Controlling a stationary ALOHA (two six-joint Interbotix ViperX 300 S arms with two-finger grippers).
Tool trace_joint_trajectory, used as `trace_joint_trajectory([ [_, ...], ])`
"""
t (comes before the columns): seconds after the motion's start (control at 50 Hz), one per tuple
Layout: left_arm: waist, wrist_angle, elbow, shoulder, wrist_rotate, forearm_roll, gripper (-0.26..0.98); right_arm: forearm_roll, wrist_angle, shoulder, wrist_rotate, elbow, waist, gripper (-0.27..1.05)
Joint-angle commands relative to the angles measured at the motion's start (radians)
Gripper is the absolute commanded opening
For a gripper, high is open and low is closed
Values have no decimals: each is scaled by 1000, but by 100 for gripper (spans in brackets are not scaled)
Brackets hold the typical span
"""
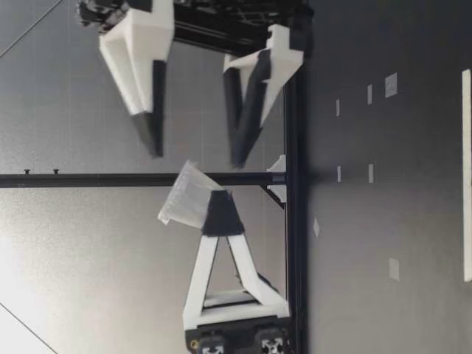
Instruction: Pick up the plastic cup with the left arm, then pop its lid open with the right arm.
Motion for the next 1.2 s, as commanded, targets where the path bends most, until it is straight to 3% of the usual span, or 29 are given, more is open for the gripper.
trace_joint_trajectory([
  [0.0, -2, 5, -18, -29, 0, 3, 8, -34, -14, -44, -6, -32, -14, 79],
  [0.48, -5, 51, -21, -26, -12, 5, 8, -77, -25, -164, -49, 6, -34, 79],
  [0.58, -12, 51, -26, -28, -12, 5, 8, -143, -9, -202, -80, 15, -63, 79],
  [0.74, -15, 57, -28, -38, -14, 5, 8, -327, 126, -307, -345, 12, -95, 79],
  [0.96, -15, 118, -34, -58, -11, 5, 8, -324, 456, -417, -850, 77, -92, 79],
  [1.18, -15, 173, -52, -58, -11, 5, 8, -304, 426, -420, -900, 107, -89, 79],
])
